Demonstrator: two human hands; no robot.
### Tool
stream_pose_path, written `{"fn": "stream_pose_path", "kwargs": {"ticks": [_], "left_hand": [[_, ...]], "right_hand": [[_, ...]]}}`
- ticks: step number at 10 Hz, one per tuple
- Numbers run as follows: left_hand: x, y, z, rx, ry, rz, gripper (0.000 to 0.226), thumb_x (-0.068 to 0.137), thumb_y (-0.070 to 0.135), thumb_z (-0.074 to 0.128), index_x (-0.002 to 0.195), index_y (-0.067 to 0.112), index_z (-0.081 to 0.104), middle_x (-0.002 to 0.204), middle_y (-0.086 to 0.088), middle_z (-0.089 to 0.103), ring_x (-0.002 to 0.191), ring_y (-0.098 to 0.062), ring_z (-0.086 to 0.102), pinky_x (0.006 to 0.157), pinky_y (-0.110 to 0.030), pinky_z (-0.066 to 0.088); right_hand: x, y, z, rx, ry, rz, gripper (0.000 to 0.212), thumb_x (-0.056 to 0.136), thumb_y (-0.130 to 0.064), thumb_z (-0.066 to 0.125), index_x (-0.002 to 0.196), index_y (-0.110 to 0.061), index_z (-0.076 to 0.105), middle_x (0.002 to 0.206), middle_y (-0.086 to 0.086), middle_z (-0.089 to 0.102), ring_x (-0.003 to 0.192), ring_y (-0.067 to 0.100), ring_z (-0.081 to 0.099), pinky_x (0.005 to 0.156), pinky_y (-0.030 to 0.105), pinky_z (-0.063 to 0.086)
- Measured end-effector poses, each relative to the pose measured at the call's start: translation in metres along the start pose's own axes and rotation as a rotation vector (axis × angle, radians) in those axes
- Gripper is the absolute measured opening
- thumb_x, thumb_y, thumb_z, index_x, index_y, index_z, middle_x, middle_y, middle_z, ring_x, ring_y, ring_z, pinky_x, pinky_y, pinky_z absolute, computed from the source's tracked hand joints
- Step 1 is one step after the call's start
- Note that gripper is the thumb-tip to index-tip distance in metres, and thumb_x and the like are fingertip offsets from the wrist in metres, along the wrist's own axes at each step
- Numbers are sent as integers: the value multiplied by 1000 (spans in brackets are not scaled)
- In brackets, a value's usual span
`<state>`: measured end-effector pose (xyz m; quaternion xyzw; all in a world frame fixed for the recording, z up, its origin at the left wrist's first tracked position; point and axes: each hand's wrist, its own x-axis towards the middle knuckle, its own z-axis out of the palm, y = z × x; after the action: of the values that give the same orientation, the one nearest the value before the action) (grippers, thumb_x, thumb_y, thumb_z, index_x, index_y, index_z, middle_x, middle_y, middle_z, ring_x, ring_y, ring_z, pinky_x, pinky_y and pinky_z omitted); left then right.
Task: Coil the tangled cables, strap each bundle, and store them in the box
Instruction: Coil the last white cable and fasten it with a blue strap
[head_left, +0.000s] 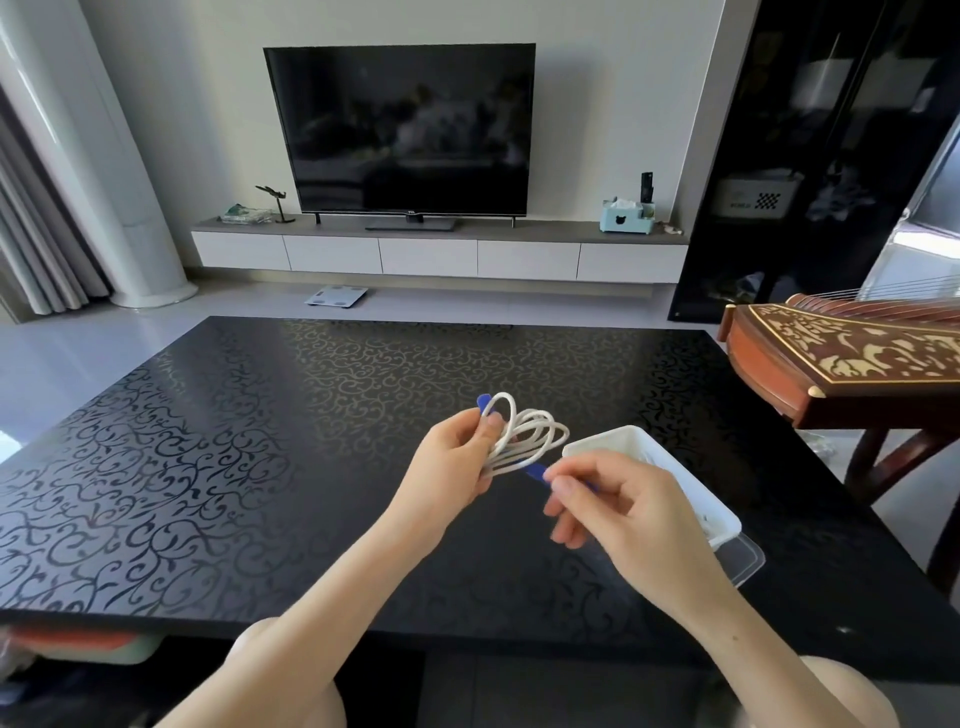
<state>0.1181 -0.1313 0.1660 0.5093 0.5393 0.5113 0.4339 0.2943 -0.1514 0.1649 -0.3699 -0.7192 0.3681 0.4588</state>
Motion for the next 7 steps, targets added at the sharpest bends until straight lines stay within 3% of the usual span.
{"fn": "stream_pose_path", "kwargs": {"ticks": [1,2,3,4,5,6,7], "left_hand": [[0,-2,6,71,1,-17,30,100,26,44,78,6,46,53,6,33,39,-4,29,37,-14,24],[1,-3,11,234,-12,2,30,99,24,42,71,15,40,62,1,42,54,-13,40,52,-29,36],[-2,-3,15,474,-67,75,26,97,15,43,76,31,42,91,-6,58,87,-28,58,84,-43,49],[-4,-2,16,602,-118,75,27,93,8,42,83,32,43,97,-8,59,95,-32,59,87,-47,49],[-7,-1,13,416,-187,33,19,96,14,39,80,19,46,77,0,52,72,-23,47,69,-41,42],[-11,-1,13,136,-244,19,32,102,26,36,71,20,43,58,17,47,60,-7,41,60,-24,36],[-12,-1,17,44,-227,87,34,103,22,36,70,20,44,55,17,44,55,-3,38,55,-20,34]], "right_hand": [[0,-11,2,-13,-217,-12,18,84,-15,68,96,-28,66,88,-7,72,84,6,70,76,19,55],[5,-17,9,-248,-182,-143,17,85,-14,67,99,-23,70,83,-11,70,75,2,68,72,21,55],[18,-17,12,-733,119,-515,17,86,-23,61,80,-14,75,67,-2,65,60,16,58,53,33,49],[29,-9,10,-790,157,-661,11,81,-18,68,77,-10,75,82,5,66,79,24,59,68,34,47],[26,4,9,-579,88,-638,8,81,-8,67,79,-2,73,87,6,70,89,25,63,82,36,51],[21,10,12,-518,201,-602,8,82,-7,67,82,0,72,86,4,70,93,20,61,87,28,49],[16,13,15,-534,305,-590,11,85,-9,65,84,-2,72,86,2,70,96,17,60,90,25,47]]}}
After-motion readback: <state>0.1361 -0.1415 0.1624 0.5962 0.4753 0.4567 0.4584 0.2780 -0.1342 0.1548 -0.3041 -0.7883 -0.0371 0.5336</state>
